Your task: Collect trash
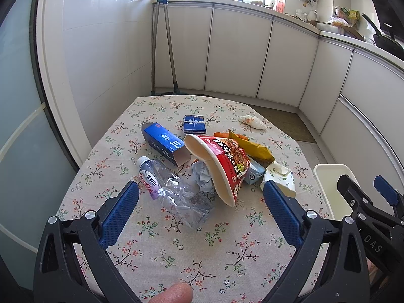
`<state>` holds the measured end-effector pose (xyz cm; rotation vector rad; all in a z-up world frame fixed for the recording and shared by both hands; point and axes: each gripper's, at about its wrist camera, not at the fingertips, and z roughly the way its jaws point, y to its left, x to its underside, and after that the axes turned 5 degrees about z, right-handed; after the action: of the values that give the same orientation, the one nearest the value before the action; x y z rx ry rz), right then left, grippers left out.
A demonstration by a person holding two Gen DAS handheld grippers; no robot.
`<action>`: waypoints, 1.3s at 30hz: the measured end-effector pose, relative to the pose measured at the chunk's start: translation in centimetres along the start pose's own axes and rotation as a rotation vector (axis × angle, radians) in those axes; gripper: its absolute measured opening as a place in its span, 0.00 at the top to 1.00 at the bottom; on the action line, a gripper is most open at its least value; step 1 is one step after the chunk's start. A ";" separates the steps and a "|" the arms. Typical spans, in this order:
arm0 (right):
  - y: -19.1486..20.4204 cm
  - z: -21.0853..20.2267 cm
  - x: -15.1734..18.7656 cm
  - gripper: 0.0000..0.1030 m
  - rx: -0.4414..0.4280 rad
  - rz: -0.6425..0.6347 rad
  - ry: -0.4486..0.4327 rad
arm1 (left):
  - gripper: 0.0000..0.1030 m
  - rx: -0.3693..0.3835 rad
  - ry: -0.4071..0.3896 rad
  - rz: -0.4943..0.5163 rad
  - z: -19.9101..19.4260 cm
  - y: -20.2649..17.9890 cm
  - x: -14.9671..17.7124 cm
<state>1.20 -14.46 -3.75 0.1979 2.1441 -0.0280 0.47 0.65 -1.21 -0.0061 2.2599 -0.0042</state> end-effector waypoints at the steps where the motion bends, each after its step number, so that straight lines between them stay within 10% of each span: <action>1: 0.0 0.0 0.0 0.05 0.000 0.000 0.000 | 0.08 0.000 0.000 0.000 0.0 0.0 0.0; 27: -0.2 0.5 0.2 0.05 0.004 0.003 0.029 | 0.07 -0.001 0.018 -0.013 0.3 0.6 0.2; 39: -0.7 3.8 -2.3 0.05 -0.071 0.111 0.272 | 0.07 -0.001 0.177 -0.199 3.6 5.1 -1.2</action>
<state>5.48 -15.79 -3.93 0.2928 2.3962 0.1472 4.03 5.75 -2.61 -0.2398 2.4269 -0.1133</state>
